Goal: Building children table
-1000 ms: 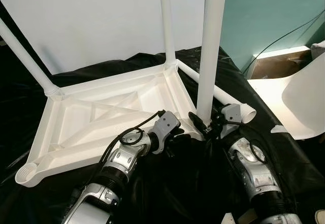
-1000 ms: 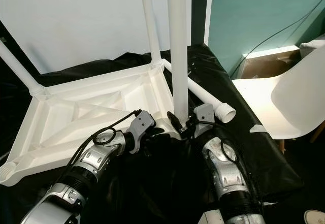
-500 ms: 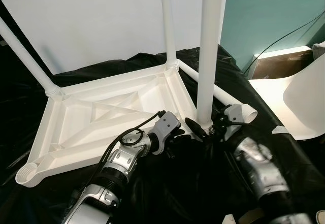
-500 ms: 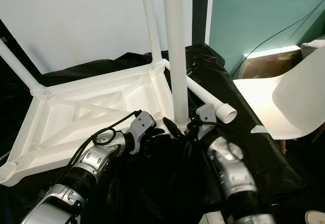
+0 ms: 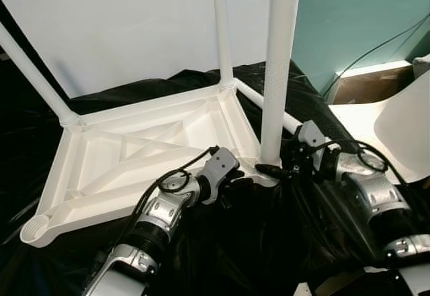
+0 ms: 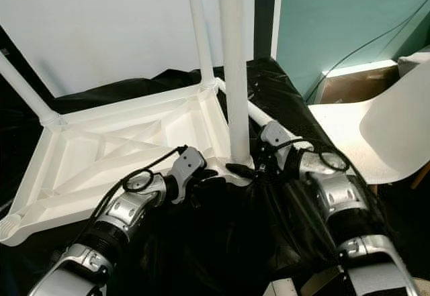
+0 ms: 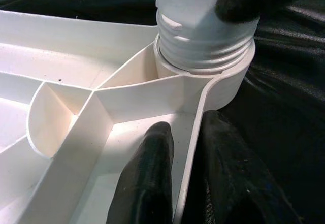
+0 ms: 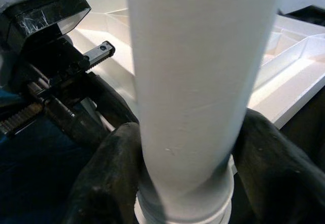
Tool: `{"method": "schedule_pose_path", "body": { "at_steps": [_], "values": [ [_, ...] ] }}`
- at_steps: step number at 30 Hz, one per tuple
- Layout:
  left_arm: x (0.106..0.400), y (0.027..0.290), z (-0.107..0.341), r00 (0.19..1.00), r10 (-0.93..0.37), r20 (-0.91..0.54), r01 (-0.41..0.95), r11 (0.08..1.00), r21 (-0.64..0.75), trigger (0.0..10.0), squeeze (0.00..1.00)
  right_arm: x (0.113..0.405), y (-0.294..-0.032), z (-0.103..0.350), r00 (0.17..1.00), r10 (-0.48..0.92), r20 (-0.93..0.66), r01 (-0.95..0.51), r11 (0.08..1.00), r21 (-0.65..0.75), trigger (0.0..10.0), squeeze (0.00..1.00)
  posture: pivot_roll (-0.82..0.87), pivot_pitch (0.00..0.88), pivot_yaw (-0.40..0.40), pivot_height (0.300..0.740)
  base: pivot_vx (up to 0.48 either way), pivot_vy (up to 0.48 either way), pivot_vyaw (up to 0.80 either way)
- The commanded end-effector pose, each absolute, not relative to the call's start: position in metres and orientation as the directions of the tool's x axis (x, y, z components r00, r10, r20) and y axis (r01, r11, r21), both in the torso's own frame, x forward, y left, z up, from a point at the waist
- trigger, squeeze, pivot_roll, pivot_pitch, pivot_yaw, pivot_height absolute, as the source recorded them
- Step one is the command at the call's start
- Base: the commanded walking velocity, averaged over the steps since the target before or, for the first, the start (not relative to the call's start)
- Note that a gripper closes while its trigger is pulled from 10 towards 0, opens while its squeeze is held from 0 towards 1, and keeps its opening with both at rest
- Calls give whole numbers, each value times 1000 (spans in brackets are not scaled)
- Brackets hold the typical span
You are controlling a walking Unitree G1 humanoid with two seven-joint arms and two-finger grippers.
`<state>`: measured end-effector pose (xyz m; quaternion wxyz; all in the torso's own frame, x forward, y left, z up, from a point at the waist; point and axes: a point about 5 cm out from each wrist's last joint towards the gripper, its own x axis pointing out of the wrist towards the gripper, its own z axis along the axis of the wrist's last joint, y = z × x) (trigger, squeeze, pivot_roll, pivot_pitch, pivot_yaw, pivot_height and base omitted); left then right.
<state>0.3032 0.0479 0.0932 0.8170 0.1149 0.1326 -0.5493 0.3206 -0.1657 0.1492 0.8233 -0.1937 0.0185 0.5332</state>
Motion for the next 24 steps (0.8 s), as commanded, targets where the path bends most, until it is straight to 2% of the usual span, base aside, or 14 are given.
{"method": "schedule_pose_path", "body": {
  "at_steps": [1,11,14,16,17,19,20,22,24],
  "values": [
    [289,51,63,307,-840,-447,930,365,-48,10000,0,309,-147,131,267,910,-318,-952,198,-232,0,0,13,0,75,740,0,0,0],
    [291,51,65,304,-841,-447,931,361,-46,10000,0,309,-152,130,264,913,-312,-957,209,-200,0,0,1,0,83,740,0,0,0],
    [291,50,65,299,-843,-447,933,356,-46,10000,0,308,-148,127,294,918,-266,-952,257,-167,0,0,-2,0,83,740,0,0,0],
    [291,48,66,296,-845,-445,935,351,-45,10000,0,311,-132,133,435,895,-97,-895,419,-154,0,0,0,0,81,740,0,0,0],
    [291,48,66,296,-845,-445,935,351,-45,10000,0,311,-132,133,435,895,-97,-895,419,-154,0,0,0,0,81,740,0,0,0],
    [291,48,66,297,-846,-444,935,352,-44,10000,0,304,-108,134,575,817,49,-810,576,-111,0,0,2,0,79,740,0,0,0],
    [291,48,66,297,-846,-444,935,352,-44,10000,0,304,-108,134,575,817,49,-810,576,-111,0,0,2,0,79,740,0,0,0],
    [291,49,66,299,-844,-445,934,354,-44,10000,0,297,-95,129,649,755,98,-751,656,-81,0,0,1,0,80,740,0,0,0],
    [291,49,66,299,-844,-446,934,354,-44,10000,0,295,-93,126,674,731,103,-728,682,-74,0,0,-1,0,80,740,0,0,0]
  ]
}}
